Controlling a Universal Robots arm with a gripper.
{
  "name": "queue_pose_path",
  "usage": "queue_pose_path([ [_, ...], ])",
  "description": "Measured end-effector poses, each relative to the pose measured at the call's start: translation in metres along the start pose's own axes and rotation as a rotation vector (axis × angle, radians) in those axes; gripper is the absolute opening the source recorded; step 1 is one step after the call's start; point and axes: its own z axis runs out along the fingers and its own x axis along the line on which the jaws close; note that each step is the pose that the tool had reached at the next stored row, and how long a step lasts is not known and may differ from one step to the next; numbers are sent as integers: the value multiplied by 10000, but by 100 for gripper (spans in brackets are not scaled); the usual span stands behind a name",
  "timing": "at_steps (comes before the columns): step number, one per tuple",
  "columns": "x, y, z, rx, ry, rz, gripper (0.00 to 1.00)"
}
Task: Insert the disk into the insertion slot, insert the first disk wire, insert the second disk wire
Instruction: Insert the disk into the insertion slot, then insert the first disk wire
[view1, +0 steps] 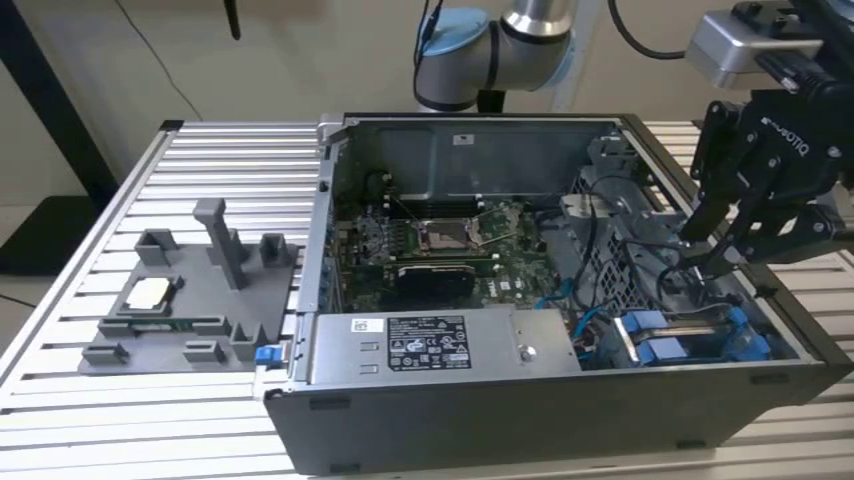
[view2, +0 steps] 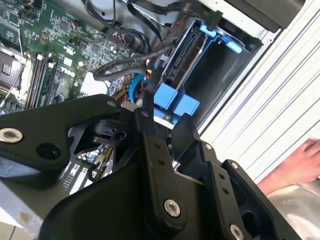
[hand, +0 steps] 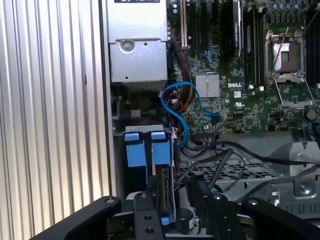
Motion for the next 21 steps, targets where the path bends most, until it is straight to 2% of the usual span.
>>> queue_pose_path([
  [2,-11,1,10,115,-21,-18,42],
  [3,-12,0,15,144,-26,-24,42],
  [13,-33,-5,37,166,-32,-63,42],
  [18,-55,-5,72,274,-47,-96,42],
  [21,-56,-5,73,281,-46,-97,42],
])
